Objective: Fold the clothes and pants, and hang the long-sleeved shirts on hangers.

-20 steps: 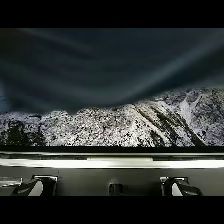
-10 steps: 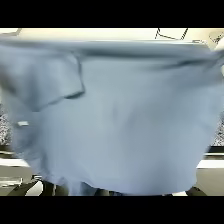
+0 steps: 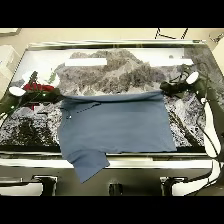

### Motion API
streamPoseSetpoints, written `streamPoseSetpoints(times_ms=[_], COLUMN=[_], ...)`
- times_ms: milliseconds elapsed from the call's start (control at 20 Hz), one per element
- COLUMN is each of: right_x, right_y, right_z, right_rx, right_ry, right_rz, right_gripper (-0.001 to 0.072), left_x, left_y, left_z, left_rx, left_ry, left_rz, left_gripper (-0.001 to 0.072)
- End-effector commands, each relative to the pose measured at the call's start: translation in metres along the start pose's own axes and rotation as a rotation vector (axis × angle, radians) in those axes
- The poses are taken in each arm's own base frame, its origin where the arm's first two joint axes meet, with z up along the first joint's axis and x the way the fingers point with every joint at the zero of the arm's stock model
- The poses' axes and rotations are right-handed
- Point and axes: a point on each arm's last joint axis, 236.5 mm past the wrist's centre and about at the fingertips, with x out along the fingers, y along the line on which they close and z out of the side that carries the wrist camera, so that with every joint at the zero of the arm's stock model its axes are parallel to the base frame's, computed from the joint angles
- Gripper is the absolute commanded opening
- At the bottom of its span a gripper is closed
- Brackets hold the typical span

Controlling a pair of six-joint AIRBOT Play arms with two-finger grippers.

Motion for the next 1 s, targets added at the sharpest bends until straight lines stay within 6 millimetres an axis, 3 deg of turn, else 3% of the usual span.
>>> streamPoseSetpoints(times_ms=[0, 50, 150, 300, 350, 450, 550, 650, 700, 800, 950], right_x=[0.008, 0.006, 0.009, 0.023, 0.018, -0.013, -0.047, -0.071, -0.075, -0.059, -0.041], right_y=[0.005, 0.005, 0.001, -0.010, -0.014, -0.026, -0.042, -0.064, -0.078, -0.091, -0.100], right_z=[0.078, 0.085, 0.082, 0.045, 0.034, 0.016, -0.018, -0.071, -0.093, -0.117, -0.127], right_rx=[0.142, 0.145, 0.124, 0.096, 0.081, 0.073, -0.003, -0.012, -0.037, -0.024, -0.035], right_ry=[-0.343, -0.378, -0.366, -0.205, -0.149, -0.047, 0.109, 0.344, 0.431, 0.486, 0.480], right_rz=[0.064, 0.069, 0.048, -0.009, -0.027, -0.050, -0.080, -0.149, -0.195, -0.214, -0.214], right_gripper=[0.0038, 0.0038, 0.0038, 0.0038, 0.0038, 0.0038, 0.0038, 0.0038, 0.0038, 0.0038, 0.0038], left_x=[0.020, 0.020, 0.030, 0.060, 0.058, 0.030, -0.003, -0.028, -0.033, -0.029, -0.015], left_y=[0.006, 0.001, -0.008, -0.017, -0.021, -0.034, -0.031, -0.002, 0.012, 0.027, 0.041], left_z=[0.055, 0.068, 0.074, 0.044, 0.037, 0.021, -0.018, -0.070, -0.095, -0.142, -0.170], left_rx=[0.056, 0.072, 0.093, 0.070, 0.055, 0.083, 0.123, 0.097, 0.073, 0.035, 0.013], left_ry=[-0.179, -0.231, -0.279, -0.181, -0.147, -0.058, 0.123, 0.339, 0.428, 0.559, 0.581], left_rz=[0.027, 0.036, 0.046, 0.024, 0.008, -0.029, -0.007, 0.123, 0.179, 0.205, 0.225], left_gripper=[0.0018, 0.0017, 0.0017, 0.0017, 0.0016, 0.0016, 0.0016, 0.0016, 0.0017, 0.0017, 0.0017])
